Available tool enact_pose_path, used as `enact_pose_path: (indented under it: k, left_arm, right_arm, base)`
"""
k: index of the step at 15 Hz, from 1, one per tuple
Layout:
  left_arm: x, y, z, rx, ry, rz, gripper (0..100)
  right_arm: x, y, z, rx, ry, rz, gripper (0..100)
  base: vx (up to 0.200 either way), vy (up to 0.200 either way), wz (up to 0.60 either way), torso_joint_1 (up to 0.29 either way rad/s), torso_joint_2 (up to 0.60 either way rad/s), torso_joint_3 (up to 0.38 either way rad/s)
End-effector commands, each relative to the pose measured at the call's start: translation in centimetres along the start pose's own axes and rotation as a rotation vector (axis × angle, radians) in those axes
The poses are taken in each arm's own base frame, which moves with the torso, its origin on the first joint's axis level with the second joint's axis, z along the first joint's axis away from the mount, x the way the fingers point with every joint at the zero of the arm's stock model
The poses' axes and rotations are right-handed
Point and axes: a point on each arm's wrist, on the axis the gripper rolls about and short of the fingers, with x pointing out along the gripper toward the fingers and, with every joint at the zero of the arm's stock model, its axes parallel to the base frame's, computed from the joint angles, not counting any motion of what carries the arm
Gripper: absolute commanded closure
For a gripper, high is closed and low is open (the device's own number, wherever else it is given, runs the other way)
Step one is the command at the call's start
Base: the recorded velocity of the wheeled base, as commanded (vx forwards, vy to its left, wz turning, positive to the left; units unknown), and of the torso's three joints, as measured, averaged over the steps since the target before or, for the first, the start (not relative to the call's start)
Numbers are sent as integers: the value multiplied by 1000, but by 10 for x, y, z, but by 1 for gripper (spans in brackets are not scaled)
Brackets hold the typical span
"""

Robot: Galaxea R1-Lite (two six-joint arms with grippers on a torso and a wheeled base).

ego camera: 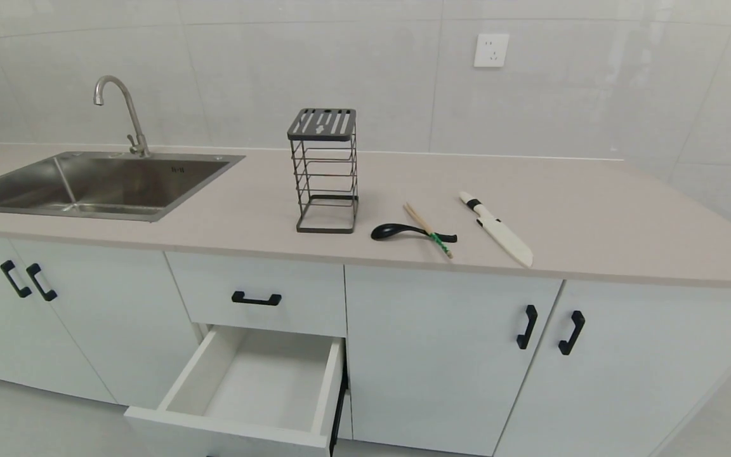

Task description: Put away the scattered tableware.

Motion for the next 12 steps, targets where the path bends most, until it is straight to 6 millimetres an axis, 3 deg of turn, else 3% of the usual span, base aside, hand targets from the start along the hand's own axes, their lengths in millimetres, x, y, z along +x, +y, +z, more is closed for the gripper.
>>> enact_pose_path:
  k: [1,2,6,12]
  left_arm:
    - [0,0,0,0,0,1,0]
    - [0,0,0,1,2,1,0]
    - [0,0,0,-3,0,2,0]
    - [0,0,0,-39,2,1,0]
  right_arm:
    - [0,0,0,0,0,0,100]
    - [0,0,0,0,2,0,100]
    - [0,0,0,0,0,0,100]
    - [0,0,0,2,2,2,100]
  base:
    - [0,0,0,154,-452,-281]
    - [0,0,0,178,-486,-315]
    - [200,0,0,74,-214,-130]
    - [0,0,0,0,0,0]
